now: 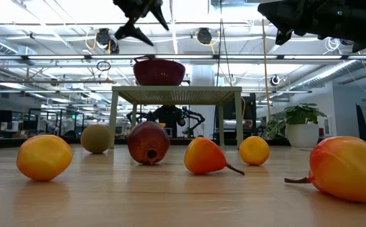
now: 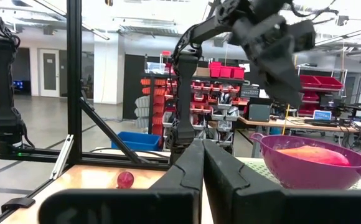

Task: Pick & Place Fruit
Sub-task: Put the pear into the violet strainer bowl on the shelf

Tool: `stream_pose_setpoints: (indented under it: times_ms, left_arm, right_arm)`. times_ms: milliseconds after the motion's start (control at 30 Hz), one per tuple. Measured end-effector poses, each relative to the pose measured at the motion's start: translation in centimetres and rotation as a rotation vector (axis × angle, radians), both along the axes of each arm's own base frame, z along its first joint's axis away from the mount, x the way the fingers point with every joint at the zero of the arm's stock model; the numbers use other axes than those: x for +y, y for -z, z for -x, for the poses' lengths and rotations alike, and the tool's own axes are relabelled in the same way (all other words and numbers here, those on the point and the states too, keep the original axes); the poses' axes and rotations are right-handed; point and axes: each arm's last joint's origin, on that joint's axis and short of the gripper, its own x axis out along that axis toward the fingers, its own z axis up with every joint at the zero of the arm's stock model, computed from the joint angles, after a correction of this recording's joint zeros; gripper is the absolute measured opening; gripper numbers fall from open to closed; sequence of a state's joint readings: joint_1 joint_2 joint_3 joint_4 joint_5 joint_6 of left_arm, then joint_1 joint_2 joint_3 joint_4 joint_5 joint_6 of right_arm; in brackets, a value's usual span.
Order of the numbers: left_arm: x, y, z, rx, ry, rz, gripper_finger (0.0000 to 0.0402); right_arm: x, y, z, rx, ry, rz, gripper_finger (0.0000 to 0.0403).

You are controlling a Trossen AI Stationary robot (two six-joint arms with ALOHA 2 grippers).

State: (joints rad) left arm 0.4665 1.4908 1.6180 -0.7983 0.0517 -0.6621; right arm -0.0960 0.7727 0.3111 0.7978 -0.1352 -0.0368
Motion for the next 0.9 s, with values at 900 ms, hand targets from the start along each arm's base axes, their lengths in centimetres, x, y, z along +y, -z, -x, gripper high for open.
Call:
stream_pose_setpoints:
  times_ms: [900]
  left_arm:
    - [-12.2,0.2,1.8,0.261,0.327,0.104,0.0196]
  right_arm:
    - [0.0,0.0,0.0,0.002,0.001,0.005,0.0001]
